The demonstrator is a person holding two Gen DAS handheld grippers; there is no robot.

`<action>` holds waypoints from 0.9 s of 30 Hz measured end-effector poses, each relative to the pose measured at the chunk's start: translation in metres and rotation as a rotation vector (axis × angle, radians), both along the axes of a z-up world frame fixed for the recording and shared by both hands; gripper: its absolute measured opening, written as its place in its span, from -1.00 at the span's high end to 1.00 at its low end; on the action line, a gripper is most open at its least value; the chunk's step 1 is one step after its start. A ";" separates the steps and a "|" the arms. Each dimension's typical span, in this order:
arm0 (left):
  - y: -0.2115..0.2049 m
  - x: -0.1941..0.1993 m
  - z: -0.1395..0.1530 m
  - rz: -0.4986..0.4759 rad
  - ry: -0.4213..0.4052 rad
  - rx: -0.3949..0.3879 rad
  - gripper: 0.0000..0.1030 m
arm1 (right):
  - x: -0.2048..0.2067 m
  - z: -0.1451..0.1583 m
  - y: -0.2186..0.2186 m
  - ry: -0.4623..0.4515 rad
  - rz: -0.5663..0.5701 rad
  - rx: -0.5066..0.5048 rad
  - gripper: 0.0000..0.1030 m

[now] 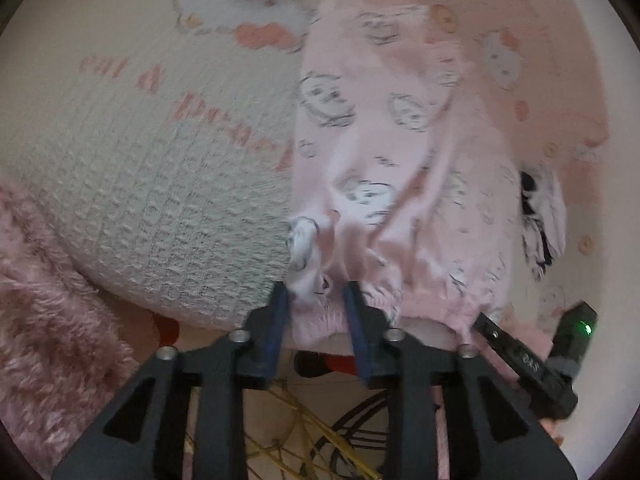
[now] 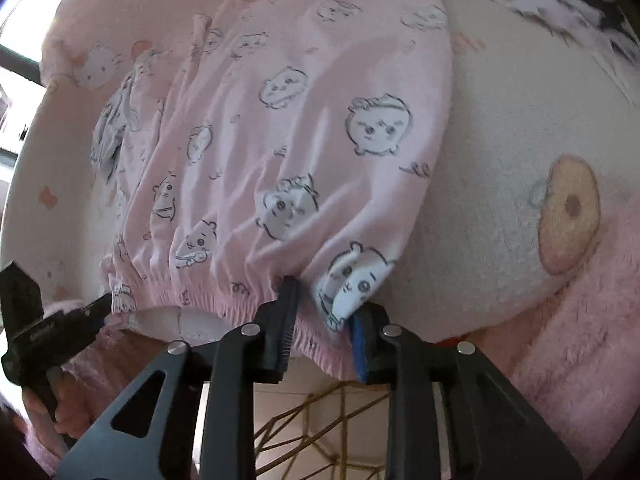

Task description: Fold clothes

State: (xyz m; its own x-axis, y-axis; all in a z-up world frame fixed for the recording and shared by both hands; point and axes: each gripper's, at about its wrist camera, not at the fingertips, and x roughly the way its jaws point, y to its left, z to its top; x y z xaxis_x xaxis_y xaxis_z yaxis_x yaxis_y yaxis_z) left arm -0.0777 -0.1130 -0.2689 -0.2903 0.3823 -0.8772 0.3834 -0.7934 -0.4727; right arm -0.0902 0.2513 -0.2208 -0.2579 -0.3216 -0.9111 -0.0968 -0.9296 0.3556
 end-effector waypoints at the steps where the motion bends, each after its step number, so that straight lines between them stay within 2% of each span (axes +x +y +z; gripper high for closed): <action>1: 0.002 -0.002 0.000 -0.012 0.009 -0.002 0.38 | -0.002 0.002 -0.004 0.014 0.022 0.007 0.88; 3: 0.005 -0.006 0.002 -0.036 0.032 -0.005 0.80 | -0.004 0.008 -0.009 0.044 0.053 0.004 0.92; 4: 0.007 -0.005 0.012 -0.048 0.059 -0.009 0.91 | -0.004 0.014 -0.009 0.061 0.058 -0.003 0.92; 6: 0.010 -0.001 0.032 -0.071 0.120 -0.007 0.91 | 0.000 0.036 -0.005 0.125 0.054 -0.032 0.93; 7: 0.009 0.006 0.051 -0.080 0.172 0.019 0.91 | 0.005 0.053 -0.001 0.168 0.052 -0.055 0.93; 12: 0.002 0.041 0.148 -0.139 0.416 0.128 0.95 | 0.026 0.154 0.007 0.395 0.054 -0.131 0.93; 16: -0.011 0.063 0.210 -0.155 0.549 0.188 0.95 | 0.049 0.232 0.016 0.559 0.056 -0.181 0.93; 17: -0.015 0.066 0.221 -0.153 0.568 0.190 0.95 | 0.045 0.236 0.018 0.557 0.051 -0.178 0.93; 20: -0.023 0.049 0.222 -0.138 0.514 0.128 0.95 | 0.017 0.229 0.028 0.498 0.027 -0.148 0.92; 24: -0.021 -0.036 0.185 -0.159 0.372 0.050 0.97 | -0.026 0.224 0.042 0.431 0.000 -0.110 0.92; 25: -0.016 -0.052 0.193 -0.160 0.386 0.030 0.97 | -0.045 0.228 0.046 0.428 -0.002 -0.103 0.92; 27: -0.010 -0.079 0.239 -0.171 0.499 0.012 0.97 | -0.070 0.251 0.043 0.481 -0.008 -0.073 0.92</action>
